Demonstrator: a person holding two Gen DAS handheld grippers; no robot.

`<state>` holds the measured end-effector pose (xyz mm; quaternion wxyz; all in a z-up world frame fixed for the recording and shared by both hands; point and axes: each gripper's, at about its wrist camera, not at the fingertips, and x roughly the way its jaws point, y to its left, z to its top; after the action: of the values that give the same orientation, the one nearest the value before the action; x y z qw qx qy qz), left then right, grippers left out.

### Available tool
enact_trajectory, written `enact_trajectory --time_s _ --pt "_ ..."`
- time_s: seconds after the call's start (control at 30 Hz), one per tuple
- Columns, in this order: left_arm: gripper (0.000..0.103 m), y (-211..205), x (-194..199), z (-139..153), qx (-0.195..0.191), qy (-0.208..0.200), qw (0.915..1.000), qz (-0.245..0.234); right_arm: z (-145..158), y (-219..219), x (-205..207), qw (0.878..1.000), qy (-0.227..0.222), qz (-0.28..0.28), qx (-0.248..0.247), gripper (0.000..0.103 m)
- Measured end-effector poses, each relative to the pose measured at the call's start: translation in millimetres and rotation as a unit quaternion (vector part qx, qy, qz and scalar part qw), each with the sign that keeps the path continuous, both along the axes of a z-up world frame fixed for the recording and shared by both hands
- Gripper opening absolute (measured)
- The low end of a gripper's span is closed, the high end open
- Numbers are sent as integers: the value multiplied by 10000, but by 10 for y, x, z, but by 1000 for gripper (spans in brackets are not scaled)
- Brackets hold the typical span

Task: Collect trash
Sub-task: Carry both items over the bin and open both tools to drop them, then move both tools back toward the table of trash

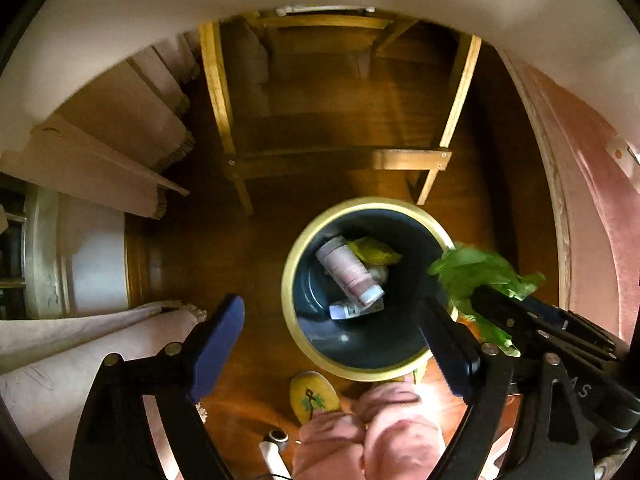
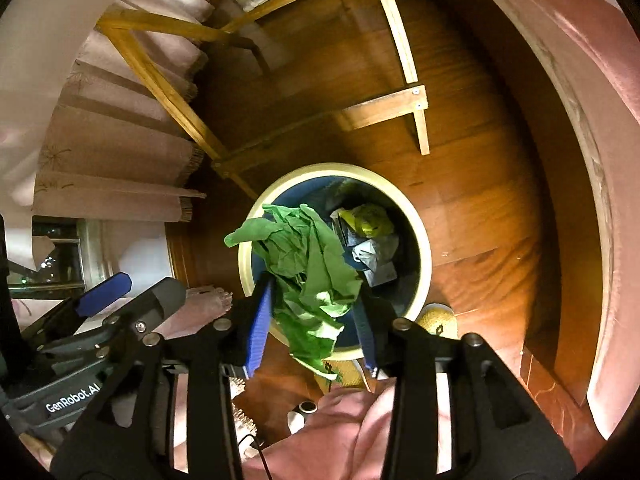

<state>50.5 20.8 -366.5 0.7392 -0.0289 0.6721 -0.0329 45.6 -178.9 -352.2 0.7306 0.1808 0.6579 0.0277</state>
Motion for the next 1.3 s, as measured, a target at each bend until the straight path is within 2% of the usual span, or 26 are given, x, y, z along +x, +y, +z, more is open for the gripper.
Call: enact_trajectory --time_s 0.13,0.27,0.43,0.53,0.67,0.83,1.0,1.13,1.23,1.3 --pt "89 102 0 140 13 -104 9999 78 30 52 17 10000 9 34 -35 49" --pt "89 173 -12 400 57 -255 9996 136 171 108 37 9999 -24 110 -61 50" --pt "89 192 -36 799 124 -391 9990 154 483 173 46 9997 -127 205 -99 52" --pt "89 205 -43 1148 203 -511 9984 156 745 188 29 9995 -177 243 -94 52" --pt "89 209 -57 1717 134 -700 9974 106 1213 192 -34 9991 -305 277 -51 52" --pt "89 255 -116 2560 50 -986 9951 -36 1960 220 -147 9979 -569 307 -19 53" --pt "89 312 -163 3394 207 -1537 9878 -120 2718 254 -226 9947 -970 333 -99 53" --pt "88 399 -152 3868 139 -1771 9839 -180 3288 271 -240 9895 -1397 294 -216 54" --pt "79 468 -90 4198 55 -1933 9809 -190 3678 270 -204 9843 -1736 206 -248 54" --pt "77 511 -31 4416 -25 -2075 9781 -185 3948 275 -160 9793 -1998 168 -275 54"
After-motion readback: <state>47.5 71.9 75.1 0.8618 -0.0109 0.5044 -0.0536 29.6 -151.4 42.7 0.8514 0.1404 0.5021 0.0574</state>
